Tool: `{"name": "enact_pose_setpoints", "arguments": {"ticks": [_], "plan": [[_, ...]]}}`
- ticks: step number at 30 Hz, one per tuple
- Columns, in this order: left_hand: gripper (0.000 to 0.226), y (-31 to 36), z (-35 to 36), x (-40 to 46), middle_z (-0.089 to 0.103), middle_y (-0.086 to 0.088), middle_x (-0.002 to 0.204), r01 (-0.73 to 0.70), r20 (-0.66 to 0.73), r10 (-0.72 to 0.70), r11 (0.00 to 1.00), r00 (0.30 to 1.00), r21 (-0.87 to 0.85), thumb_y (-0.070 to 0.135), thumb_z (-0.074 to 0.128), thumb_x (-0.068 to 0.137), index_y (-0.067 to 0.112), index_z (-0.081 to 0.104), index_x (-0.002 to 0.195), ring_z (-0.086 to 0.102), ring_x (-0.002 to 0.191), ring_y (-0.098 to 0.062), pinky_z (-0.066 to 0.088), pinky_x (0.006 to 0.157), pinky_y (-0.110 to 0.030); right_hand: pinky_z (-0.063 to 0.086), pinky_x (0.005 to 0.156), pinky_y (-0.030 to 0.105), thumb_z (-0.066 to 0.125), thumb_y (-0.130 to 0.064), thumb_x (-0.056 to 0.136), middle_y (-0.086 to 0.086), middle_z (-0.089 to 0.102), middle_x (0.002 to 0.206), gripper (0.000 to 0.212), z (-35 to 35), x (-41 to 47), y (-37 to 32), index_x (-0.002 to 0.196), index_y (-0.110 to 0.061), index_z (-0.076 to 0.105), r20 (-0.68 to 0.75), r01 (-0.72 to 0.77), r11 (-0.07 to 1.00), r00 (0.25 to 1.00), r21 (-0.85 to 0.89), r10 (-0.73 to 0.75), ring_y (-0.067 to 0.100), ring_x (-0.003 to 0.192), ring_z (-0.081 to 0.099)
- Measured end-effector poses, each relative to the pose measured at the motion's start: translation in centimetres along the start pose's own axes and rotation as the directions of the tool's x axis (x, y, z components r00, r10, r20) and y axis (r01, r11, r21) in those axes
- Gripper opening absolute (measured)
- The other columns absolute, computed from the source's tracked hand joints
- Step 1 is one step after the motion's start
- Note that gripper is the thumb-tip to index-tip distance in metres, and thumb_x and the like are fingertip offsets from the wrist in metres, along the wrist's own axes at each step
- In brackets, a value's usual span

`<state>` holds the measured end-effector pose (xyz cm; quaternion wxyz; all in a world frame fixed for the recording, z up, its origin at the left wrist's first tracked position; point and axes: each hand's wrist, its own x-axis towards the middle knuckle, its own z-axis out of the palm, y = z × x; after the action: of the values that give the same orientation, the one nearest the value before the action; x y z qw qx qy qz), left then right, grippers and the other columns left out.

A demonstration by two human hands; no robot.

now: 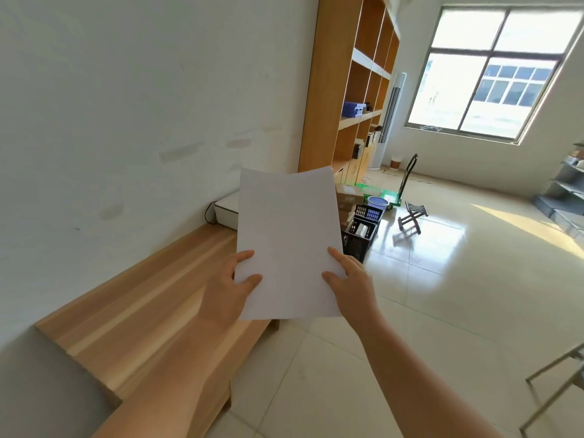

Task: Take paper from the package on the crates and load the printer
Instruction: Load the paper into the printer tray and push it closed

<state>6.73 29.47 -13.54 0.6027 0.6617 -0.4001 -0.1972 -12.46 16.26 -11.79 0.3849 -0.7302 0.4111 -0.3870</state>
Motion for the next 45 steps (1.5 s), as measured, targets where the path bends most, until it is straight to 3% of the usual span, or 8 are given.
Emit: {"name": "enact_pose_setpoints", "arguments": {"ticks": [4, 11, 16, 23, 29, 34, 38, 45], "plan": [[0.042, 0.2, 4.4, 6.3, 0.061, 0.004, 0.117, 0.024, -0.002, -0.024, 1.000, 1.000, 0.010, 0.019, 0.067, 0.086, 0.036, 0.055, 0.123, 0.062, 0.099, -0.012, 0.053, 0.077, -0.027, 0.047, 0.086, 0.031, 0.063, -0.012, 0.089, -0.004, 0.054, 0.122, 0.050, -1.4, 7.0, 2.6, 0.136, -0.025, 0.053, 0.021, -0.001, 0.999, 1.000, -0.033, 0.002, 0.020, 0.105, 0.054], [0.040, -1.2, 12.7, 16.2, 0.062, 0.005, 0.119, 0.027, -0.033, -0.026, 0.999, 0.999, 0.041, 0.020, 0.068, 0.086, 0.041, 0.056, 0.117, 0.061, 0.104, -0.014, 0.054, 0.087, -0.037, 0.038, 0.070, 0.009, 0.063, -0.011, 0.090, -0.005, 0.053, 0.117, 0.050, -3.9, 19.1, 8.7, 0.137, -0.024, 0.052, 0.068, -0.007, 1.000, 0.998, 0.027, 0.005, 0.015, 0.102, 0.052], [0.039, -1.4, 19.7, 22.6, 0.057, 0.005, 0.124, 0.038, -0.073, -0.032, 0.995, 0.997, 0.089, 0.024, 0.068, 0.085, 0.041, 0.056, 0.118, 0.057, 0.109, -0.014, 0.052, 0.092, -0.038, 0.042, 0.059, 0.008, 0.062, -0.013, 0.091, -0.004, 0.053, 0.118, 0.050, -6.8, 28.2, 13.1, 0.138, -0.026, 0.050, 0.137, -0.027, 0.996, 0.990, 0.082, 0.016, 0.002, 0.093, 0.052], [0.043, -2.3, 26.3, 30.4, 0.057, 0.004, 0.124, 0.094, -0.176, -0.062, 0.980, 0.982, 0.177, 0.029, 0.068, 0.086, 0.034, 0.053, 0.125, 0.056, 0.109, -0.014, 0.052, 0.091, -0.040, 0.038, 0.067, 0.011, 0.061, -0.018, 0.092, -0.003, 0.050, 0.130, 0.050, -8.3, 40.2, 17.0, 0.138, -0.032, 0.047, 0.264, -0.008, 1.000, 0.965, 0.025, 0.001, 0.009, 0.098, 0.051], [0.042, -4.0, 29.0, 38.2, 0.058, 0.007, 0.123, 0.136, -0.282, -0.080, 0.973, 0.956, 0.185, 0.025, 0.071, 0.084, 0.034, 0.054, 0.122, 0.056, 0.108, -0.011, 0.052, 0.091, -0.035, 0.047, 0.089, 0.030, 0.060, -0.021, 0.092, -0.003, 0.047, 0.135, 0.049, -5.7, 50.1, 19.4, 0.137, -0.036, 0.047, 0.343, 0.014, 0.999, 0.939, 0.033, -0.024, 0.017, 0.112, 0.049], [0.042, -7.4, 30.4, 45.1, 0.059, 0.008, 0.121, 0.178, -0.341, -0.107, 0.967, 0.934, 0.183, 0.025, 0.072, 0.083, 0.035, 0.055, 0.121, 0.057, 0.109, -0.012, 0.051, 0.093, -0.039, 0.042, 0.070, 0.017, 0.060, -0.022, 0.093, -0.006, 0.049, 0.128, 0.048, -2.6, 58.0, 21.3, 0.137, -0.035, 0.046, 0.422, -0.002, 1.000, 0.907, -0.008, 0.005, 0.015, 0.105, 0.051], [0.042, -9.4, 31.4, 49.7, 0.059, 0.007, 0.121, 0.234, -0.416, -0.153, 0.961, 0.896, 0.150, 0.026, 0.072, 0.083, 0.034, 0.056, 0.121, 0.056, 0.109, -0.010, 0.050, 0.091, -0.032, 0.044, 0.069, 0.018, 0.060, -0.024, 0.093, -0.007, 0.050, 0.124, 0.044, -0.1, 64.3, 21.6, 0.133, -0.038, 0.048, 0.490, -0.006, 0.999, 0.871, -0.050, 0.030, 0.015, 0.102, 0.053], [0.043, -11.4, 31.5, 53.6, 0.058, 0.006, 0.122, 0.366, -0.620, -0.230, 0.925, 0.750, 0.099, 0.025, 0.072, 0.083, 0.030, 0.057, 0.124, 0.054, 0.111, -0.015, 0.047, 0.098, -0.039, 0.056, 0.073, 0.029, 0.059, -0.024, 0.094, -0.005, 0.053, 0.123, 0.040, 6.5, 71.9, 21.6, 0.129, -0.041, 0.053, 0.670, 0.025, 0.999, 0.743, -0.022, -0.004, 0.016, 0.094, 0.059]]}}
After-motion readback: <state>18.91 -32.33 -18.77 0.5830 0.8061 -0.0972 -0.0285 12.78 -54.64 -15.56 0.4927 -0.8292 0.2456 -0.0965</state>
